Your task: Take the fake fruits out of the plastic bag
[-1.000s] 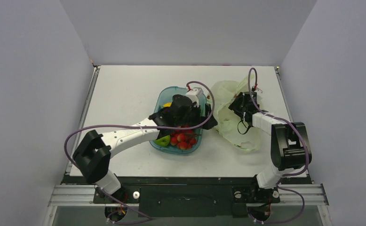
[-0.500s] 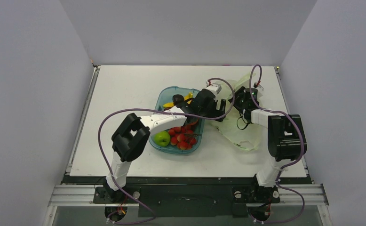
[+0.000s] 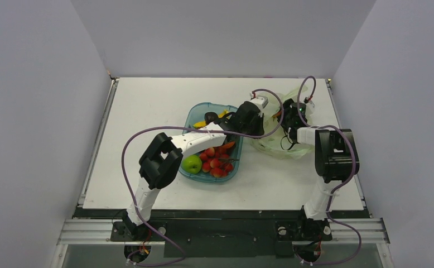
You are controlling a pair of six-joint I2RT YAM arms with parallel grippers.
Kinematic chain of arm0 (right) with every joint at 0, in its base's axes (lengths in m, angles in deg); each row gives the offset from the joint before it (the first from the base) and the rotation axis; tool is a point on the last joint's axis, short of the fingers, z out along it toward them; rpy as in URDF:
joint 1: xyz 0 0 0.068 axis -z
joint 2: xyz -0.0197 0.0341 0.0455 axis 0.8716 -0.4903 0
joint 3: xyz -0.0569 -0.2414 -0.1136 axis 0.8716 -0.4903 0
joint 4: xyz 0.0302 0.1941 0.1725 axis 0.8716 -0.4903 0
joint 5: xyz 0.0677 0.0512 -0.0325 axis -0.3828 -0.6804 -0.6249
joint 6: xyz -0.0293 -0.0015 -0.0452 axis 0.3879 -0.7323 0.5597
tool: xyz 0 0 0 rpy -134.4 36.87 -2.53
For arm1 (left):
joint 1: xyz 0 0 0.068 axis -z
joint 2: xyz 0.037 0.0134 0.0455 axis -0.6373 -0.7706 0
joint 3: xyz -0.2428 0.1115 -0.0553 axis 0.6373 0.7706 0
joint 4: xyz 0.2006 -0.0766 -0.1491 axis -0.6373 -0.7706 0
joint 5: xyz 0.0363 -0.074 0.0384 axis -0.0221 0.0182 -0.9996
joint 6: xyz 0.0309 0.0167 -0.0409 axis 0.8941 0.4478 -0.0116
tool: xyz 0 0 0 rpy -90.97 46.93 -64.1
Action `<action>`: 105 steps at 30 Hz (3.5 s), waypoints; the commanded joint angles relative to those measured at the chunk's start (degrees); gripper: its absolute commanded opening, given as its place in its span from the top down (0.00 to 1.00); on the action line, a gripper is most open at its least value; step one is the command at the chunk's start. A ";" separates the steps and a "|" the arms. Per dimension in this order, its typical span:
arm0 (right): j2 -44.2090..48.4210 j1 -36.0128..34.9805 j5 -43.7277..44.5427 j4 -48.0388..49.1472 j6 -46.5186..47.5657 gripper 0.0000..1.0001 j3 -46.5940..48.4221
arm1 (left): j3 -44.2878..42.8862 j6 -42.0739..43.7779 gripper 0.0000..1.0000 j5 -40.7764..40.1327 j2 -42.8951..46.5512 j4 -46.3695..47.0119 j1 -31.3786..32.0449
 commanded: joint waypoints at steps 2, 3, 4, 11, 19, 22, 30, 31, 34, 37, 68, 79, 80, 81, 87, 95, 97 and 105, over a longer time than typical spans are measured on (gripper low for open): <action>-3.72 0.14 0.49 6.26 -3.45 0.25 4.00 | -1.95 -0.98 1.00 5.81 0.54 1.11 -0.24; -4.63 0.05 0.93 6.46 -3.44 0.25 4.56 | -1.81 -1.32 1.00 6.41 0.58 1.39 -0.24; -5.12 0.02 1.16 6.22 -3.48 0.24 5.49 | -1.49 -1.73 1.00 6.75 0.55 1.56 -0.18; -11.89 -0.39 2.02 5.66 -2.56 0.19 11.49 | 0.90 -3.38 1.00 9.82 0.59 3.62 -0.07; -18.08 -1.17 4.67 -2.75 -2.05 0.29 21.90 | 5.23 -4.41 1.00 10.15 1.72 5.27 0.05; -16.11 -1.18 3.98 -1.24 -1.48 0.46 20.36 | 6.02 -4.64 1.00 9.61 2.44 5.37 0.02; -5.15 -0.38 -0.62 -1.27 -1.17 0.80 11.29 | 5.56 -5.82 1.00 8.67 1.99 4.56 -1.07; -3.97 -0.34 -0.97 -2.03 -0.94 0.86 9.81 | 5.32 -5.95 1.00 8.67 2.01 4.51 -1.18; 1.40 0.19 -2.27 -5.11 -0.35 0.91 6.18 | 5.31 -5.80 1.00 8.25 2.13 4.41 -1.44; 5.67 0.71 -3.61 -7.08 -0.17 0.92 0.66 | 4.18 -5.74 0.98 8.38 1.66 3.97 -1.50; 45.65 3.69 -7.68 -35.87 15.32 0.99 -12.66 | 5.29 -10.31 0.87 10.46 2.83 9.12 -1.69; 56.67 3.53 -6.22 -42.63 18.99 0.99 -9.64 | -0.35 -9.05 0.75 10.84 1.60 5.54 -1.82; 56.91 3.54 -7.67 -41.79 18.81 1.00 -9.99 | -0.18 -9.27 0.74 10.89 1.72 5.65 -1.82; 56.98 3.55 -8.63 -39.11 18.14 1.00 -10.80 | -0.09 -9.44 0.75 11.22 1.93 6.07 -1.82; 54.16 2.91 -8.32 -23.65 16.40 1.00 -15.25 | 4.88 -12.21 0.78 13.01 3.43 10.55 -0.53; 47.19 1.32 -7.59 -25.16 15.41 1.00 -9.87 | 3.42 -11.01 0.77 12.87 2.92 8.65 -0.38; 48.39 1.13 -7.70 -29.11 16.02 1.00 -8.66 | 1.50 -11.05 0.74 13.49 1.73 8.44 -0.81; 57.17 1.10 -7.78 -40.61 19.11 1.00 -6.41 | 0.25 -9.53 0.35 14.49 4.35 4.42 -1.39</action>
